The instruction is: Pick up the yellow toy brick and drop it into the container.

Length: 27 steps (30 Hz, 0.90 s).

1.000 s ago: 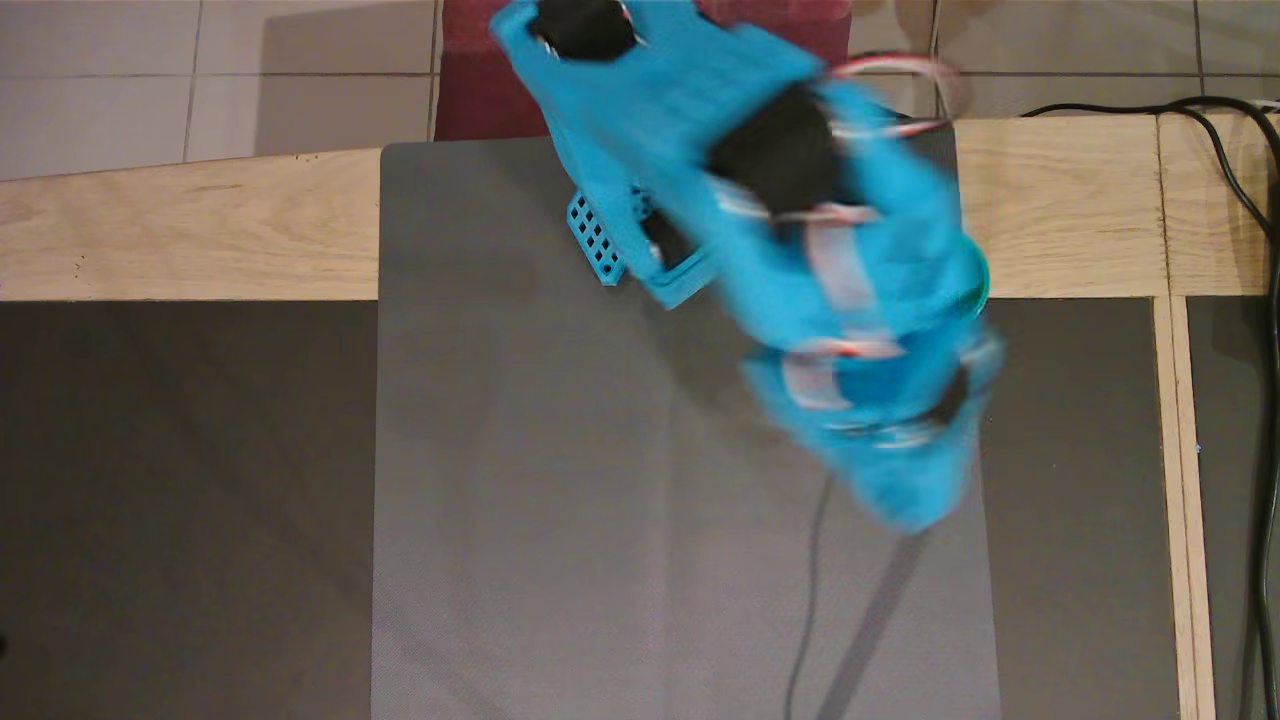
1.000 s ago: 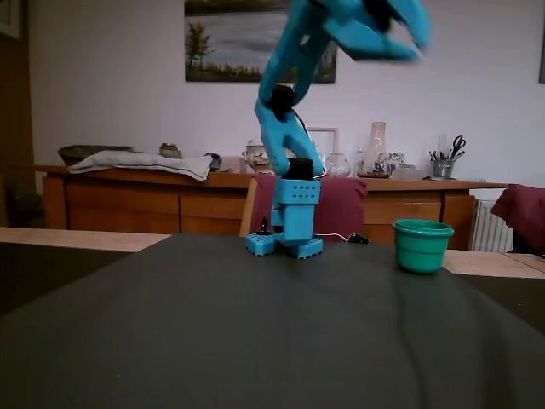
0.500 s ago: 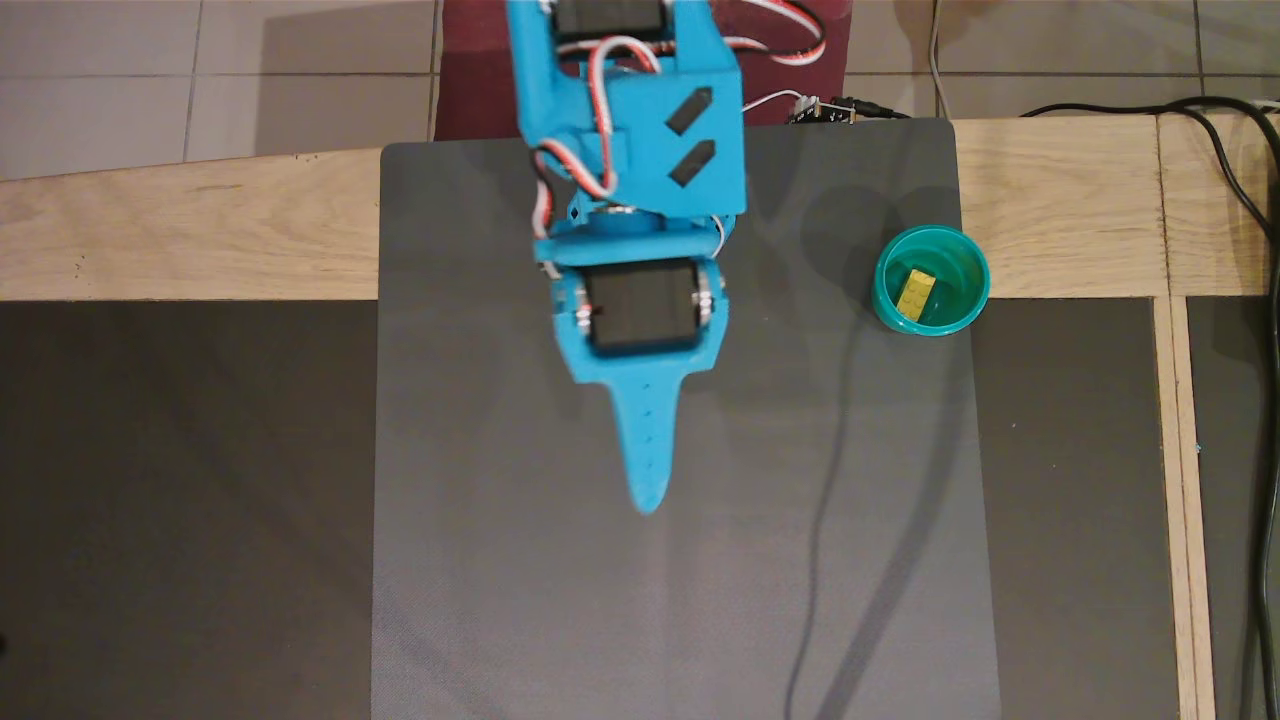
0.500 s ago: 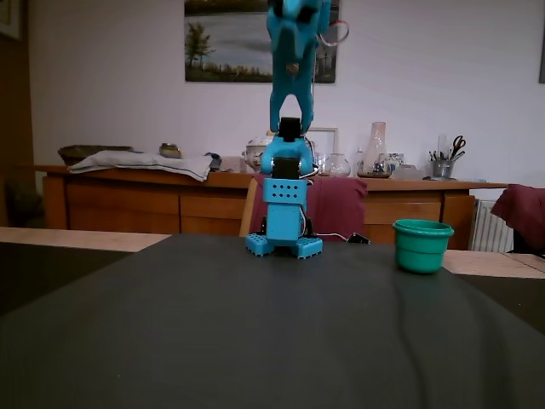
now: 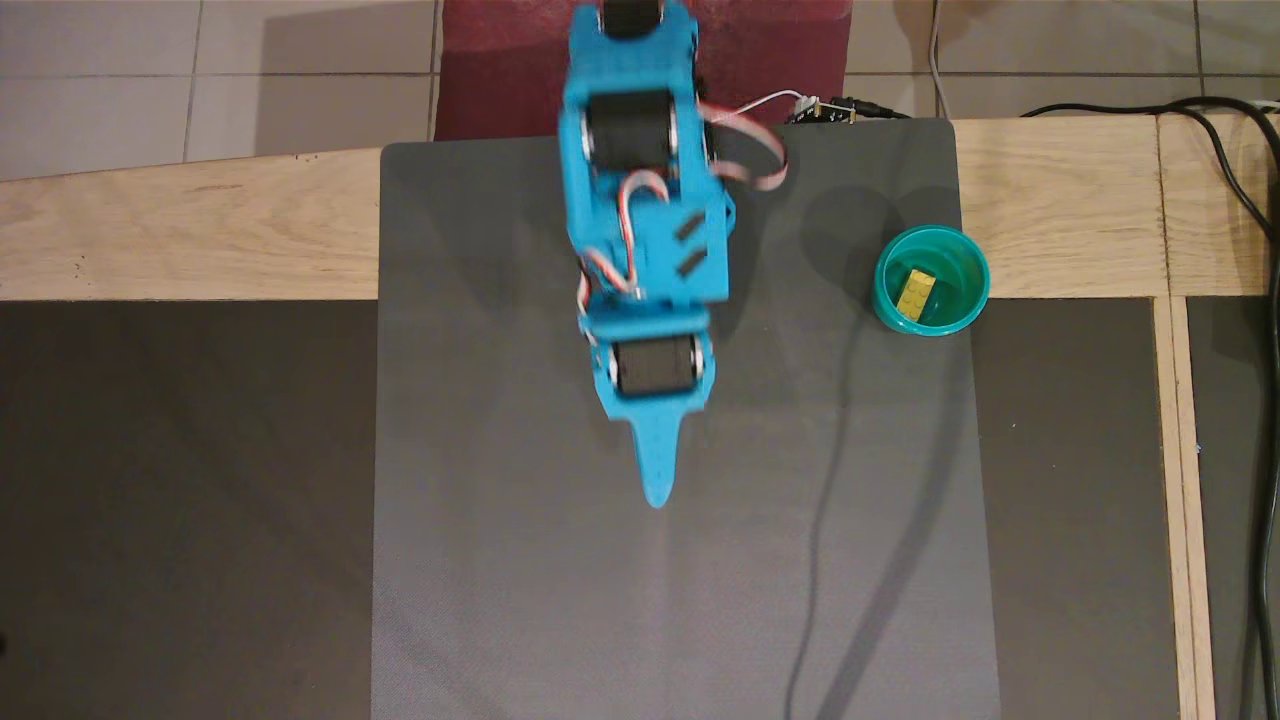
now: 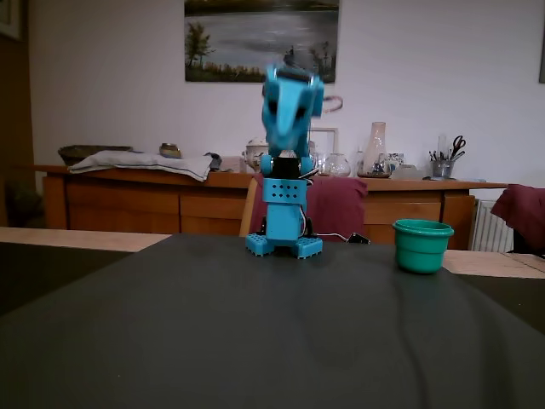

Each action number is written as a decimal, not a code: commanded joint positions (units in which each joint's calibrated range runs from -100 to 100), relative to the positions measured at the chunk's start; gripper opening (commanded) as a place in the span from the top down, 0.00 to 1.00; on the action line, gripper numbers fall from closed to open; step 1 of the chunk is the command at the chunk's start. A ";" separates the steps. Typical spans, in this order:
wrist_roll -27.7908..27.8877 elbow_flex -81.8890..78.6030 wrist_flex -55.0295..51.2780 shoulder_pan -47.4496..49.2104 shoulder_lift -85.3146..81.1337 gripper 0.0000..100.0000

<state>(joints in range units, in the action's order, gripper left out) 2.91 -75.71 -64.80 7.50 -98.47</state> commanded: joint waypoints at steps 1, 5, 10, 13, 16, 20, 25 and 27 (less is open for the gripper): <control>-1.55 -4.88 3.99 -2.20 -0.60 1.00; -1.76 -10.93 7.10 -2.35 -0.43 1.00; -1.71 -17.88 12.34 -2.04 -0.43 1.00; -0.50 -23.20 15.18 -1.81 -0.43 1.00; 0.49 -24.02 12.52 -0.03 0.24 1.00; 0.49 -24.02 11.81 0.12 -0.27 1.00; 0.44 -24.02 11.72 -0.03 -0.27 1.00; 0.44 -24.02 11.45 -0.11 -0.35 1.00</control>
<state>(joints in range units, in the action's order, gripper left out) 3.17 -99.46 -53.01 7.42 -98.39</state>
